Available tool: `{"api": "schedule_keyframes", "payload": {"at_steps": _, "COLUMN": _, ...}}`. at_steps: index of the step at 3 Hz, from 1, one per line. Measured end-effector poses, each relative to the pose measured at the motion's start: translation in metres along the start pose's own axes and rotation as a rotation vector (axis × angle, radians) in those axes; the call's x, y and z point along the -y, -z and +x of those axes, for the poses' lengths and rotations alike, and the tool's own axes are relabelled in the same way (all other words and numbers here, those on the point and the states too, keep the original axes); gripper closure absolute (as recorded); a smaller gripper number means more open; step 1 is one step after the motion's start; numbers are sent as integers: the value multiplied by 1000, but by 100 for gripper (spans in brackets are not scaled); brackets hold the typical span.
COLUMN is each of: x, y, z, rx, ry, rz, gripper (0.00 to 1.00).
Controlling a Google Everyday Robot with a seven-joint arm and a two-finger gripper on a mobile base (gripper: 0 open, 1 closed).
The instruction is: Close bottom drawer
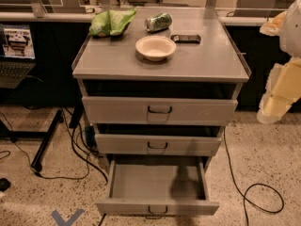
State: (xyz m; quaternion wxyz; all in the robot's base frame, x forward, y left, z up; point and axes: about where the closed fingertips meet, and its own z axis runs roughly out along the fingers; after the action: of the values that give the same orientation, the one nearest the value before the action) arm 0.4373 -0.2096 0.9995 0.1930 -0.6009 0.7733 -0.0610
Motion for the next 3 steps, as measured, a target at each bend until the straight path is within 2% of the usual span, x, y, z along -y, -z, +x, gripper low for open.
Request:
{"api": "schedule_keyframes", "payload": {"at_steps": 1, "x": -3, "y": -1, "z": -1, "rx": 10, "ry": -4, "rz": 11, "gripper": 0}}
{"api": "schedule_keyframes", "payload": {"at_steps": 2, "x": -27, "y": -23, "z": 11, "rx": 79, "ry": -57, "rz": 1, "gripper": 0}}
{"api": "schedule_keyframes", "payload": {"at_steps": 3, "x": -65, "y": -81, "z": 36, "rx": 196, "ry": -200, "rz": -51, "gripper": 0}}
